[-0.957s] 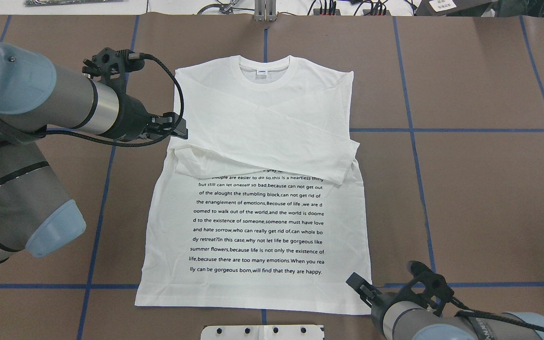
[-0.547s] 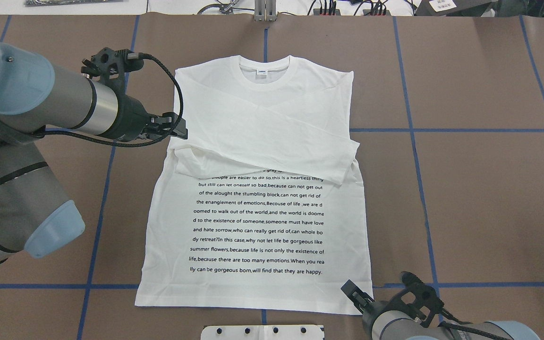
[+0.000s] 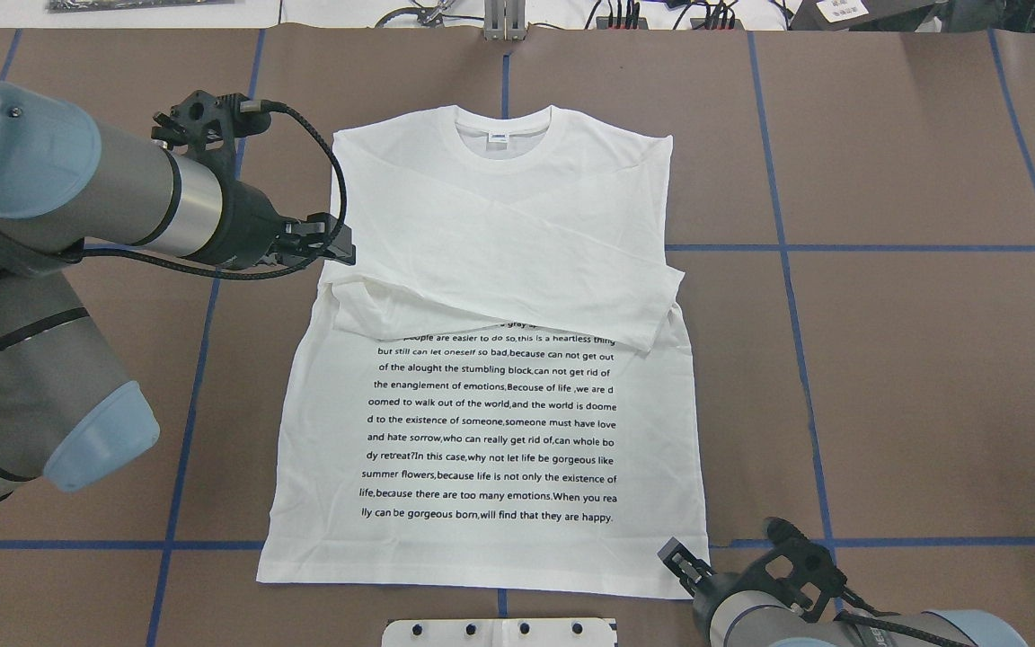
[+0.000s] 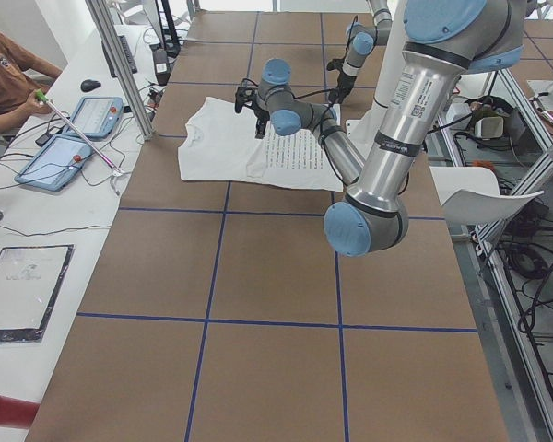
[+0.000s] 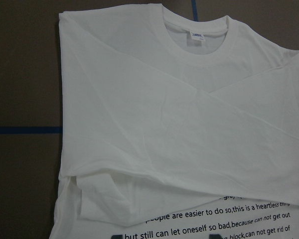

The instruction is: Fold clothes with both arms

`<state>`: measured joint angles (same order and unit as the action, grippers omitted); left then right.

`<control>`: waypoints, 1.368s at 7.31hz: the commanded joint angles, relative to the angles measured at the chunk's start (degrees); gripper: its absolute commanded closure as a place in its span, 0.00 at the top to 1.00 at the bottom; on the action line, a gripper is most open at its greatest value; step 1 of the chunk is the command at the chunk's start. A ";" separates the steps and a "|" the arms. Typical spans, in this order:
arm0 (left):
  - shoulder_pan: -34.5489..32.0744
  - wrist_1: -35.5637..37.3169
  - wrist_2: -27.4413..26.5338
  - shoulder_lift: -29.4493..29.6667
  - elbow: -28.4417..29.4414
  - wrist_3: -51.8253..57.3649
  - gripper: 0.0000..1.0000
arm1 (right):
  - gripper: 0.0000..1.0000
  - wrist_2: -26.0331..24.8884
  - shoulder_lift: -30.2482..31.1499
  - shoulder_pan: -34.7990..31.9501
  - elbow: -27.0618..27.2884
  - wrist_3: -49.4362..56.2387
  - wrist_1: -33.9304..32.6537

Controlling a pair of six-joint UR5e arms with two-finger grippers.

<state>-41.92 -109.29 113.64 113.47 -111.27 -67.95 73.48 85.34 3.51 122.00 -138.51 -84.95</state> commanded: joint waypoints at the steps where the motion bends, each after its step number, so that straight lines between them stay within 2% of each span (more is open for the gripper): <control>1: 0.08 -0.05 0.00 -0.01 0.00 -0.07 0.66 | 0.62 0.09 0.17 -0.08 -0.01 0.00 -0.04; 3: 0.00 -0.05 0.09 -0.01 -0.27 -0.16 0.66 | 0.39 0.44 0.17 -0.08 -0.01 0.00 -0.13; 5: 0.00 -0.05 0.09 -0.01 -0.27 -0.16 0.66 | 0.39 0.70 0.35 0.01 -0.01 0.00 -0.13; 6: 0.00 -0.05 0.09 -0.01 -0.27 -0.16 0.66 | 0.26 0.70 0.35 0.01 -0.09 -0.09 -0.13; 7: 0.00 -0.05 0.09 -0.01 -0.27 -0.16 0.66 | 0.00 0.79 0.35 0.18 -0.09 0.00 -0.05; 10: 0.00 0.30 0.09 -0.09 -1.14 -0.86 0.66 | 0.00 0.88 0.52 0.19 0.60 0.09 -0.13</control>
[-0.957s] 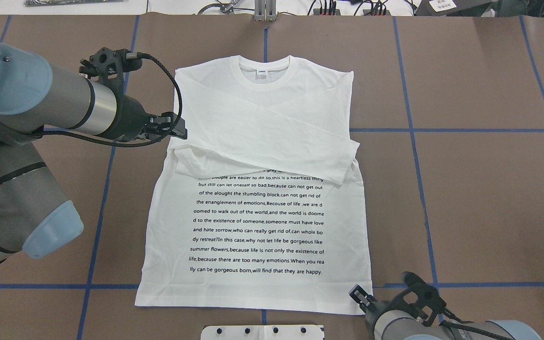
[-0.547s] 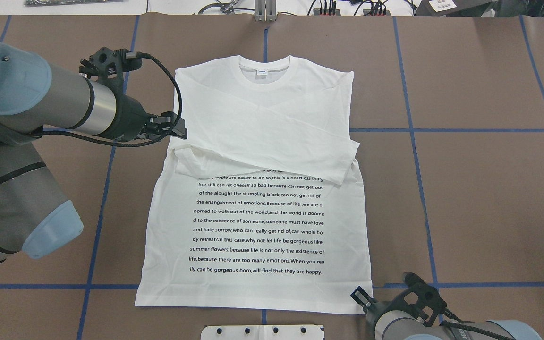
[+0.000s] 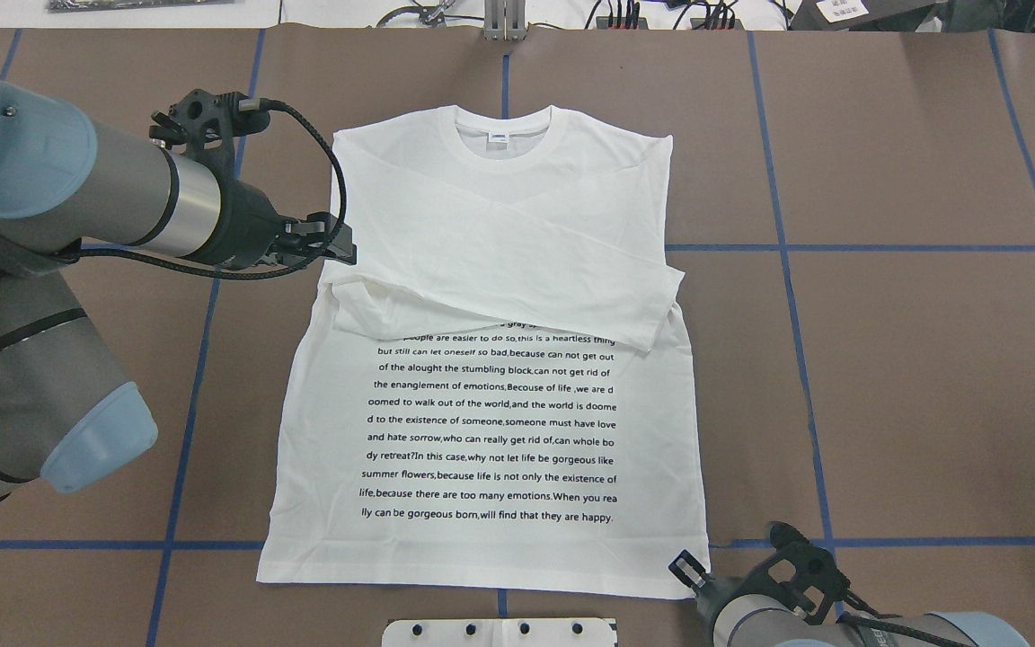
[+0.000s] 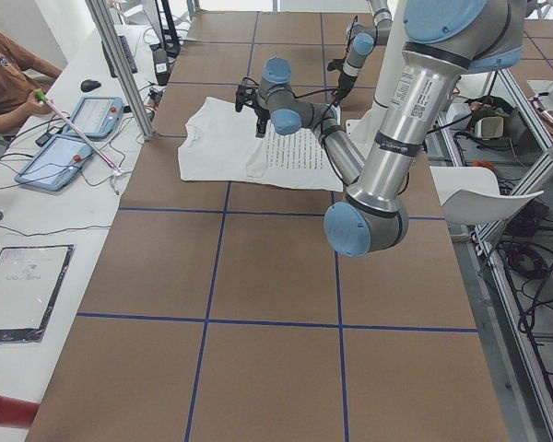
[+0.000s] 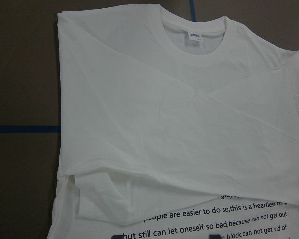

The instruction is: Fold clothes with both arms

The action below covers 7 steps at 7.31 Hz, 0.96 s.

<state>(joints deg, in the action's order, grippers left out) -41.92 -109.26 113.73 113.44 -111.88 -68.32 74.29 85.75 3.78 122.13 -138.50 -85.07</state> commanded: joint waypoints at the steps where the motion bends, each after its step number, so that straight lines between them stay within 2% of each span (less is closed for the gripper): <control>1: 0.09 0.36 -0.09 -0.41 -0.97 -3.28 0.66 | 0.00 0.33 1.51 -0.09 1.96 0.50 -0.01; 2: 0.70 0.27 -0.26 -1.29 -1.23 -7.57 0.66 | 0.00 1.12 4.31 -0.09 4.67 0.77 0.08; 4: 5.85 0.19 -2.88 -6.53 -5.95 -14.44 0.65 | 0.00 1.21 5.04 0.00 5.14 0.86 0.08; 6: 14.37 0.27 -9.30 -15.49 -13.51 -21.37 0.65 | 0.00 1.21 5.13 0.00 5.05 0.86 0.08; 7: 19.72 0.36 -15.58 -16.75 -14.06 -26.89 0.62 | 0.00 1.21 5.56 0.00 5.05 0.95 0.08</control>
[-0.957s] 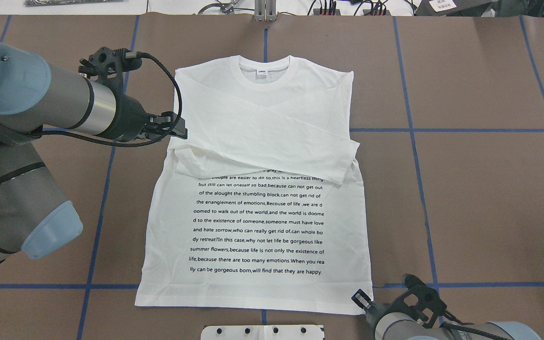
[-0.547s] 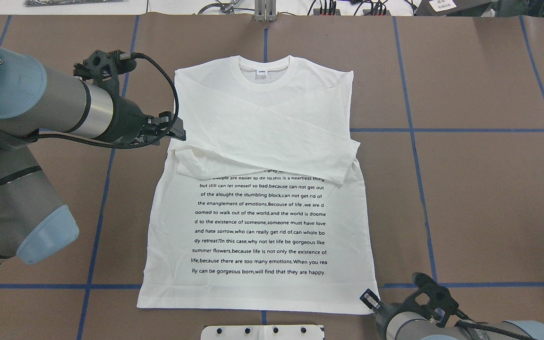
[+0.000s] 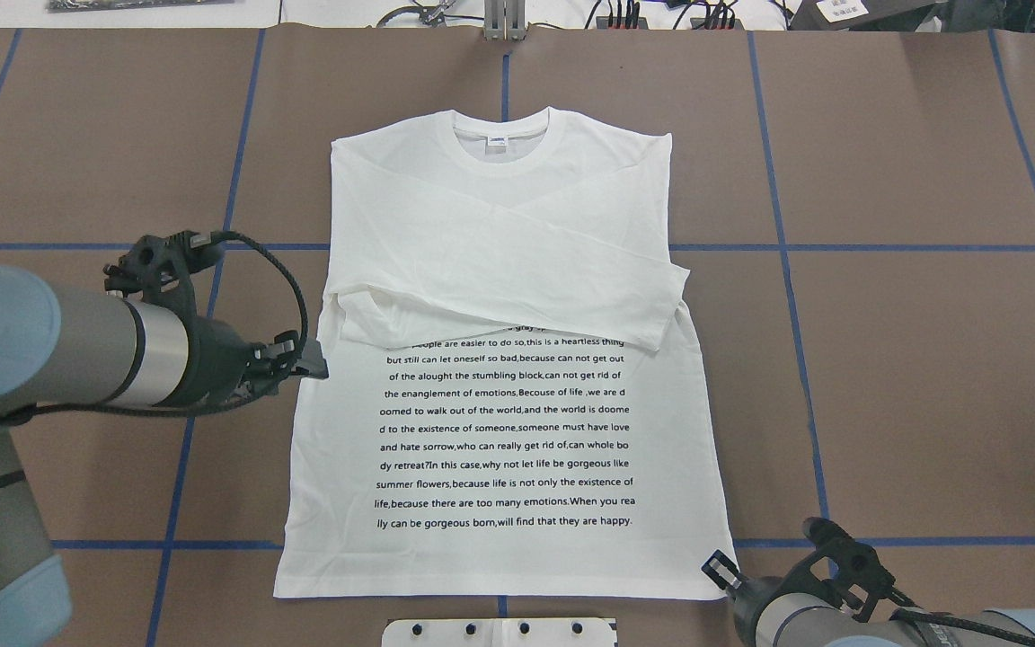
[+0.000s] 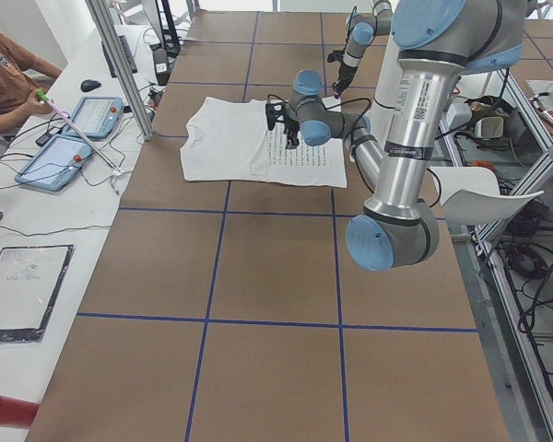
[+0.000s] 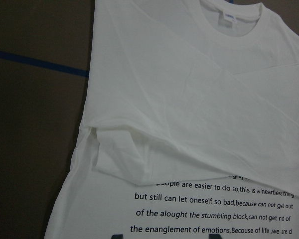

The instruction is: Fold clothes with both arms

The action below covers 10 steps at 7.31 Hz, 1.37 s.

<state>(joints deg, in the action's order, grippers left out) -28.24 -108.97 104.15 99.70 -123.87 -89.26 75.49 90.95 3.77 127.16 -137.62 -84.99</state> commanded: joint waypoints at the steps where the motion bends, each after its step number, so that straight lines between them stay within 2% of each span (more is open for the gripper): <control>1: 9.05 0.33 -7.72 -4.24 -2.07 -8.19 0.61 | 0.00 0.01 0.72 0.09 0.02 0.07 0.00; 3: 16.61 0.60 -12.81 -6.45 -1.29 -13.55 0.61 | 0.00 -0.08 0.63 0.09 0.11 0.07 0.00; 4: 18.90 0.60 -12.92 -6.54 0.11 -15.48 0.61 | 0.00 -0.08 0.63 0.09 0.11 0.07 0.00; 6: 20.59 0.51 -14.50 -6.19 3.72 -15.77 0.61 | 0.00 0.01 0.55 0.18 0.02 0.07 0.00; 10: 24.63 0.60 -14.33 -6.45 3.82 -18.75 0.60 | 0.00 0.01 0.46 0.09 0.11 0.07 0.09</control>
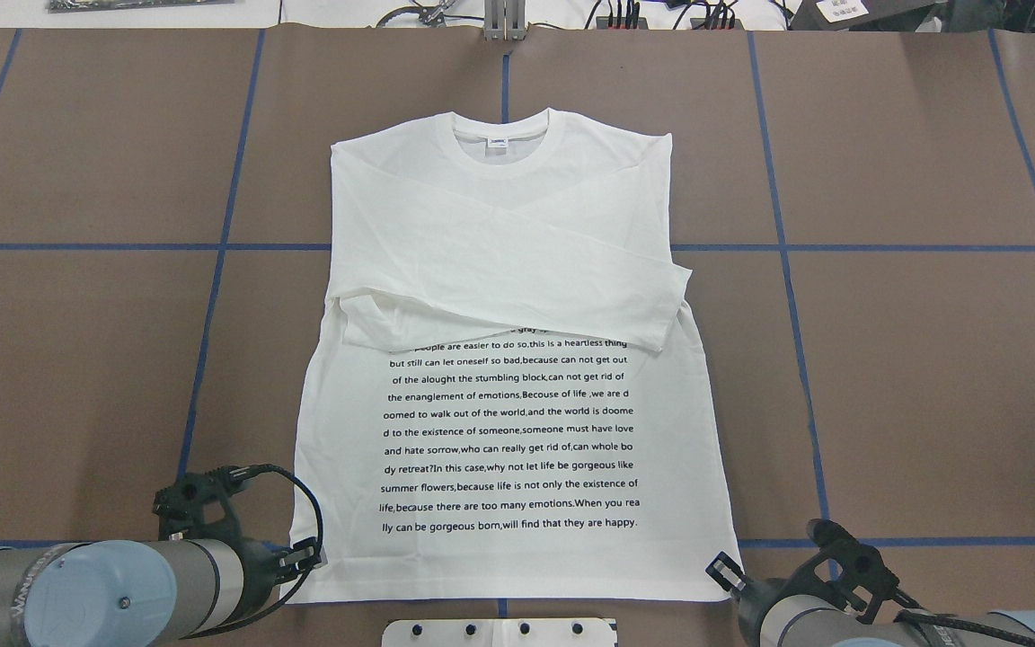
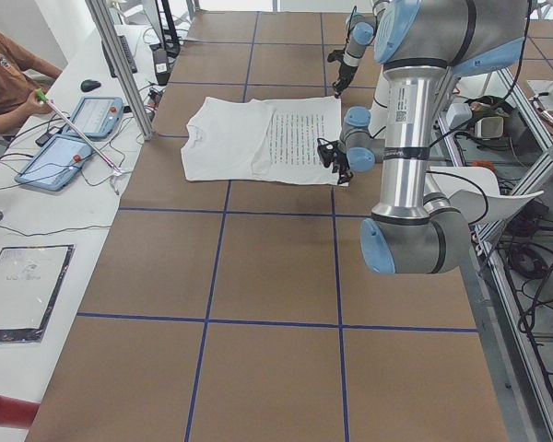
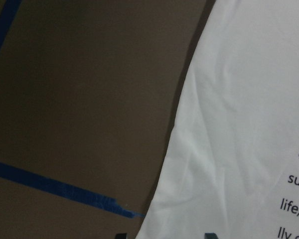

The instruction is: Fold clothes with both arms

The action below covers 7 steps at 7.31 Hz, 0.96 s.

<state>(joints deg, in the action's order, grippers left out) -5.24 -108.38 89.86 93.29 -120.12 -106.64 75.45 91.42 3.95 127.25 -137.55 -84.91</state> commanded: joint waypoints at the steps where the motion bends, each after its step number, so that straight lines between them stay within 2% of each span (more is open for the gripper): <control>1: 1.89 0.01 -0.04 -0.13 0.15 -1.47 0.59 | 0.00 0.05 0.07 -0.08 0.02 0.00 0.00; 5: 2.25 0.80 -0.04 -0.21 1.03 -1.56 0.55 | 0.00 0.05 -0.02 0.01 0.02 0.00 0.00; 6: 2.25 0.80 -0.04 -0.21 0.95 -1.64 0.45 | 0.00 0.05 -0.02 0.01 0.02 0.00 0.00; 7: 2.33 0.80 -0.21 -0.21 1.12 -4.25 0.26 | 0.00 0.05 -0.02 0.01 0.02 0.00 0.00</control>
<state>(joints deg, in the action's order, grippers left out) -2.96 -107.59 89.78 93.08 -119.14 -108.85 75.49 91.41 3.95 127.27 -137.55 -84.90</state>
